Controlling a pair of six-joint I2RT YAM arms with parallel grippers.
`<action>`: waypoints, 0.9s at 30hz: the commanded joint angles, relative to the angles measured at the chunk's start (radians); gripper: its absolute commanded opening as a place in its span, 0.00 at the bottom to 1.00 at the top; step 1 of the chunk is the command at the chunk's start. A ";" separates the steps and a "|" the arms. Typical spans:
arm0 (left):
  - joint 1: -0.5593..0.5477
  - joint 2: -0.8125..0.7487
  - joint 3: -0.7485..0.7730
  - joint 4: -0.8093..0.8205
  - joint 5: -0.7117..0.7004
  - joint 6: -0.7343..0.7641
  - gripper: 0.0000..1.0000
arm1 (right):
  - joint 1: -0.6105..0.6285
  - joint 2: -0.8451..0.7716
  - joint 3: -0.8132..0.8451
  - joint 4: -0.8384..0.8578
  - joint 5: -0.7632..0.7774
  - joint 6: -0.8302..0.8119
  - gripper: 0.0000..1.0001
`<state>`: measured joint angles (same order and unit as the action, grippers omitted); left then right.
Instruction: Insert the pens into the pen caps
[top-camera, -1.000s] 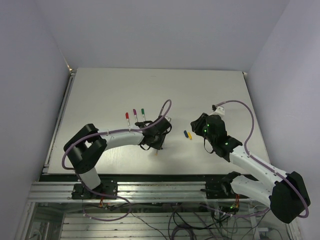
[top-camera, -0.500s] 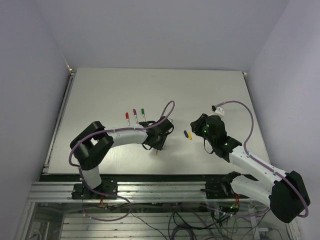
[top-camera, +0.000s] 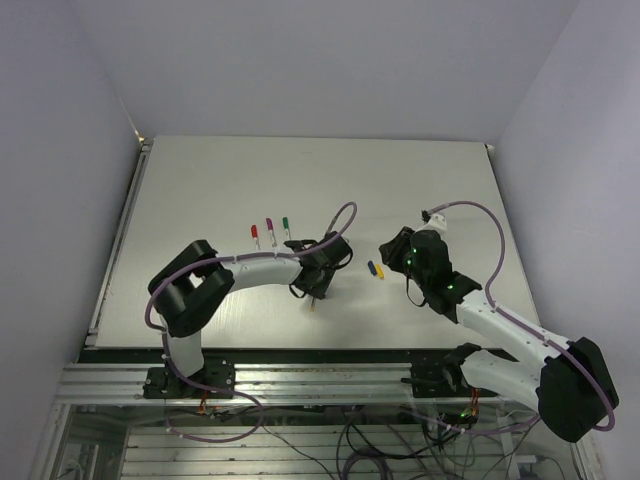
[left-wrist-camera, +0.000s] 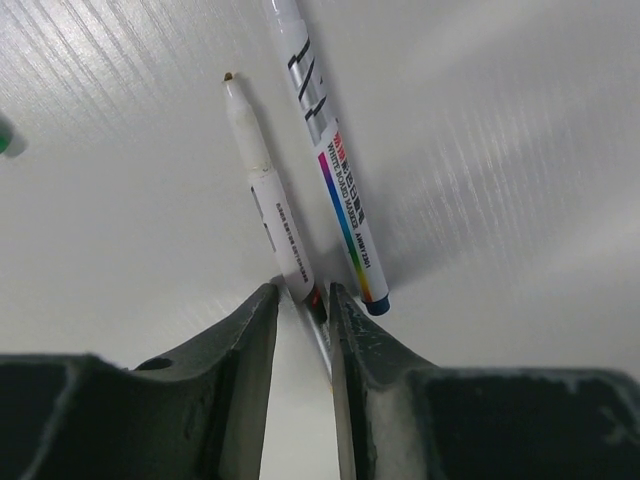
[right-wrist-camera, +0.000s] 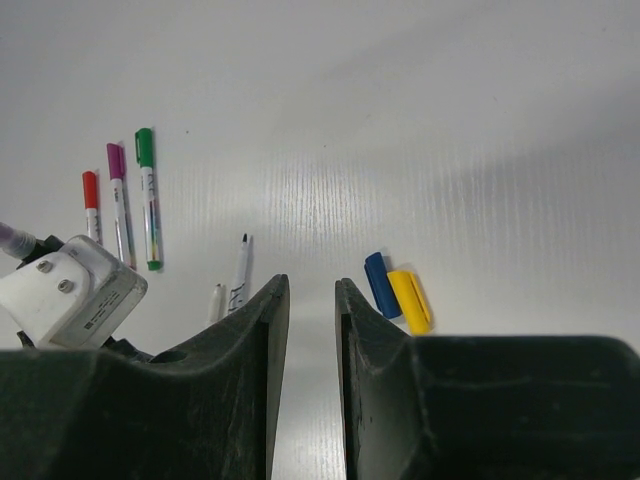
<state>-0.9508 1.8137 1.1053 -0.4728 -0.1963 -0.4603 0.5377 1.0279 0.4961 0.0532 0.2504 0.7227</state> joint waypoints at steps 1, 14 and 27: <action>-0.003 0.096 -0.023 -0.059 0.024 0.019 0.36 | -0.007 0.003 -0.011 0.024 -0.003 0.009 0.25; -0.005 0.115 -0.047 -0.043 0.037 0.010 0.07 | -0.013 0.027 0.012 -0.049 0.024 -0.012 0.25; -0.004 -0.031 -0.016 -0.060 -0.049 0.000 0.07 | -0.017 0.189 0.076 -0.152 0.001 -0.036 0.25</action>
<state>-0.9527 1.8133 1.1149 -0.4774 -0.2138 -0.4507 0.5255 1.1854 0.5335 -0.0753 0.2680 0.7101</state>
